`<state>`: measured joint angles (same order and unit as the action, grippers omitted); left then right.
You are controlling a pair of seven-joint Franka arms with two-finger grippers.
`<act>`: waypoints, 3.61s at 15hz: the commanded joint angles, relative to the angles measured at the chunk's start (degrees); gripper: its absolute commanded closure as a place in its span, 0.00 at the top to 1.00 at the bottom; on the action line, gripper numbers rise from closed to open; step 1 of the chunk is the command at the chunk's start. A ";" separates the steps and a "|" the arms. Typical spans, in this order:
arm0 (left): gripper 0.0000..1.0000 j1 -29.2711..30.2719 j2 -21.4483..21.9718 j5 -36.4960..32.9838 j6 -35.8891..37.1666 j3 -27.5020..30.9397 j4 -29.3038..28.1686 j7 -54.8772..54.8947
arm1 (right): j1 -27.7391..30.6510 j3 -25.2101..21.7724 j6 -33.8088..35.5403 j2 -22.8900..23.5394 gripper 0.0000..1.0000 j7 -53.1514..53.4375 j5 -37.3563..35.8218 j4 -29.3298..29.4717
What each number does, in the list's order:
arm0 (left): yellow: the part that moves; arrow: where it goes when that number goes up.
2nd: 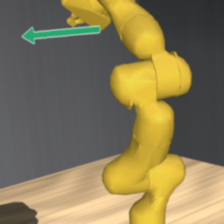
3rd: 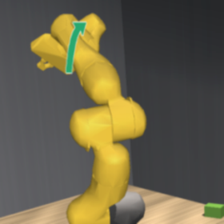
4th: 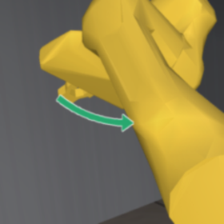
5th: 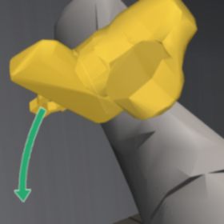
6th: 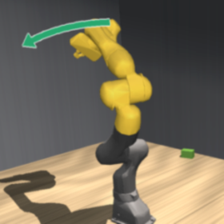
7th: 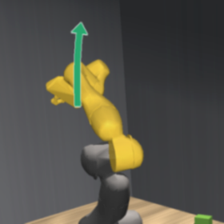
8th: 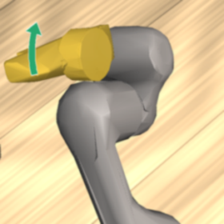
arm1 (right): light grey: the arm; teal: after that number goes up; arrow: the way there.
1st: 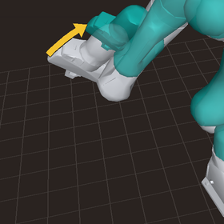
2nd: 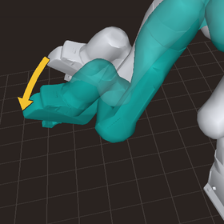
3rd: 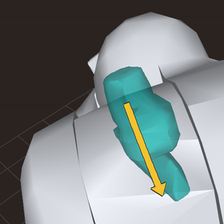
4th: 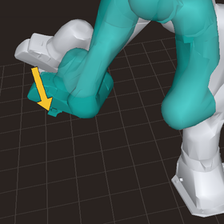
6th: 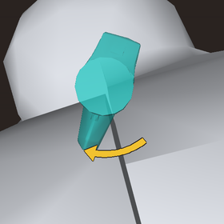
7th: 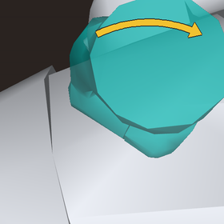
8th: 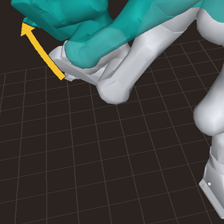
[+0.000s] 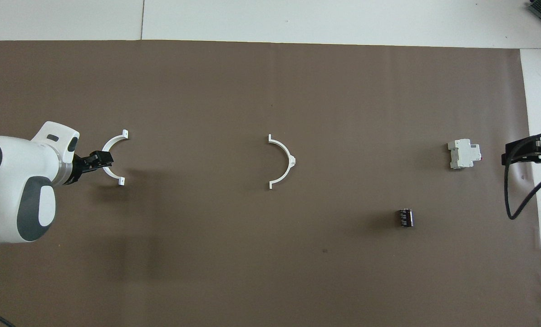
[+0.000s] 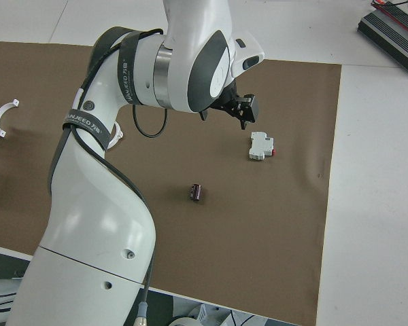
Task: Assemble drain pipe with both arms
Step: 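Grasp the other white clamp half with the left gripper and lift, then carry the clamp half over the placed half with the left gripper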
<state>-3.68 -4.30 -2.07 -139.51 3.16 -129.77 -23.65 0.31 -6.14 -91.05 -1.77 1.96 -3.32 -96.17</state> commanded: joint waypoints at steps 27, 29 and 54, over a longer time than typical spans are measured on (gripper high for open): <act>0.00 -1.33 -4.40 0.75 -6.21 0.18 -0.92 -2.81 | -1.36 2.36 4.56 -0.69 1.00 5.86 2.09 4.06; 0.00 -1.50 -4.40 0.75 -6.12 0.18 -0.92 -2.45 | -1.36 2.36 4.56 -0.69 1.00 5.86 2.09 4.06; 0.00 -31.81 -4.55 -0.65 13.93 -0.52 16.30 -49.72 | -1.36 2.36 4.56 -0.78 1.00 5.33 2.17 3.97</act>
<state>-32.26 -4.96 -2.12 -121.80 1.52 -113.89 -69.27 -1.24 -4.01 -86.44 -1.92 6.64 -2.29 -91.55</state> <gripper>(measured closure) 0.930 0.000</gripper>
